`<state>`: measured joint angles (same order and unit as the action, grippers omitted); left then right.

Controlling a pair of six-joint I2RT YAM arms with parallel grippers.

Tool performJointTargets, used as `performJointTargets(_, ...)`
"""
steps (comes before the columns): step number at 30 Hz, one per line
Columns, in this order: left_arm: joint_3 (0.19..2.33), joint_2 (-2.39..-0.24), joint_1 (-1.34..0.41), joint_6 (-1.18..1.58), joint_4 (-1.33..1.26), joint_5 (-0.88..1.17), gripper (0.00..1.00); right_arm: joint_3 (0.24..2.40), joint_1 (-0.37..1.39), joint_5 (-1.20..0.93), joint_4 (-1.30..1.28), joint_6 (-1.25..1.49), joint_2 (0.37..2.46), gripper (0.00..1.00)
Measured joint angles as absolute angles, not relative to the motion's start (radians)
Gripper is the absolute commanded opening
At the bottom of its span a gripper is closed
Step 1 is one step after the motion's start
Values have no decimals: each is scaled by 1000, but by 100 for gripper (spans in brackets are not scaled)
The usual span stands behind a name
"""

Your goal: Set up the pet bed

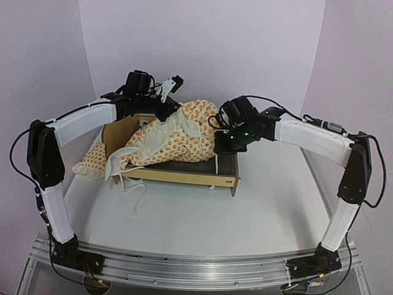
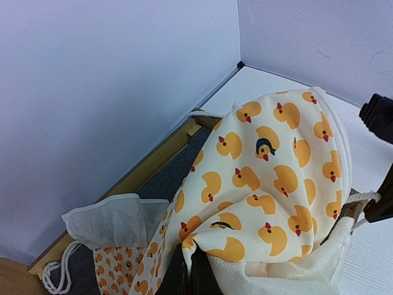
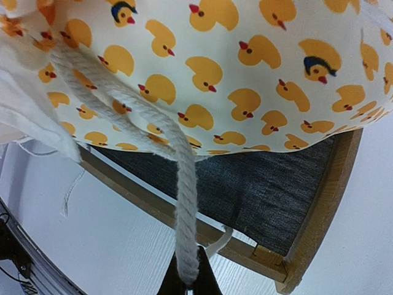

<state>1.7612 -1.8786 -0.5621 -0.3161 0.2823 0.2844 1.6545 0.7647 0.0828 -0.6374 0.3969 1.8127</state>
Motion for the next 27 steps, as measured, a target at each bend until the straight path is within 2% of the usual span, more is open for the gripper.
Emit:
performJointTargets(6, 1758, -1879, -562, -316, 279, 284, 0, 1609, 765, 79, -638, 398, 1858, 1)
performJointTargets(7, 1758, -1879, -562, -316, 279, 284, 0, 1597, 765, 78, -640, 398, 1862, 5)
performJointTargets(9, 1758, -1879, -562, -316, 279, 285, 0, 1576, 765, 76, -642, 400, 1868, 22)
performJointTargets(11, 1758, -1879, -562, -316, 279, 286, 0, 1563, 765, 76, -645, 407, 1871, 33)
performJointTargets(17, 1756, -1879, -562, -315, 279, 286, 0, 1537, 765, 126, -646, 413, 1868, 43)
performJointTargets(20, 1752, -1879, -562, -315, 279, 286, 0, 1536, 771, 156, -640, 393, 1866, 41)
performJointTargets(24, 1752, -1879, -562, -315, 278, 286, 0, 1534, 810, 169, -564, 313, 1850, 18)
performJointTargets(27, 1752, -1879, -562, -315, 279, 286, 0, 1515, 842, 145, -444, 272, 1828, 17)
